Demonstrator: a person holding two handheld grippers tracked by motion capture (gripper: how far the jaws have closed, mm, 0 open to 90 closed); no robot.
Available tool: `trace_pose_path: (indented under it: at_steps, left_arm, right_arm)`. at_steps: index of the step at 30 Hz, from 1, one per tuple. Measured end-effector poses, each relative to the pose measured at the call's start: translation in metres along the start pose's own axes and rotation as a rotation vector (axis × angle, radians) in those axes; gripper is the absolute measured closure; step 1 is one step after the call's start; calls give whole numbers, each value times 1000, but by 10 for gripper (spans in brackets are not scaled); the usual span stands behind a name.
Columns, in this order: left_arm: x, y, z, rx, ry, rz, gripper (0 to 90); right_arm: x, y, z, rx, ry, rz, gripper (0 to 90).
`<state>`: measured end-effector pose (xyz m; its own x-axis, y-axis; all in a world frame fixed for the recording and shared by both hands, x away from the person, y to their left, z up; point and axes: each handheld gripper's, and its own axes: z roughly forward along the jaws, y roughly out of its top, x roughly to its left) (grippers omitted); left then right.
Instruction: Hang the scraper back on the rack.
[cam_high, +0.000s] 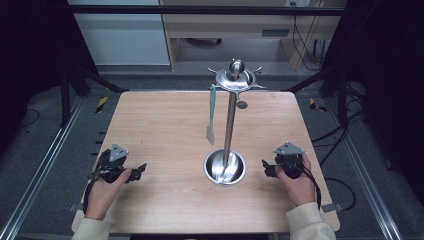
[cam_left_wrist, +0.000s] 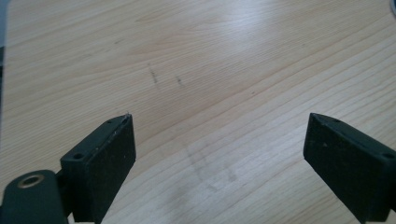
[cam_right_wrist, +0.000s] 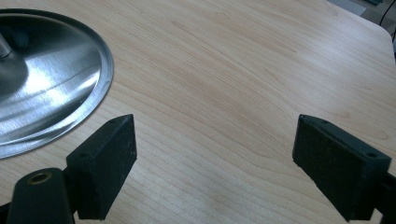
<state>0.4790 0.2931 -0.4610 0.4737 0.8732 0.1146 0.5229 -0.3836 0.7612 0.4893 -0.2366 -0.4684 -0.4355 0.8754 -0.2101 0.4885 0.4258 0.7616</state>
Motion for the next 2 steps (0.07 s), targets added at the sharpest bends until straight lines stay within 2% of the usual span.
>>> trace_pose_path:
  at_steps: [1, 2]
  left_arm:
    - [1, -2, -2, 3, 32, 4, 94]
    - [1, -2, -2, 3, 32, 4, 96]
  right_arm:
    - [0, 0, 0, -1, 1, -3, 139]
    - [0, 0, 0, -1, 1, -3, 139]
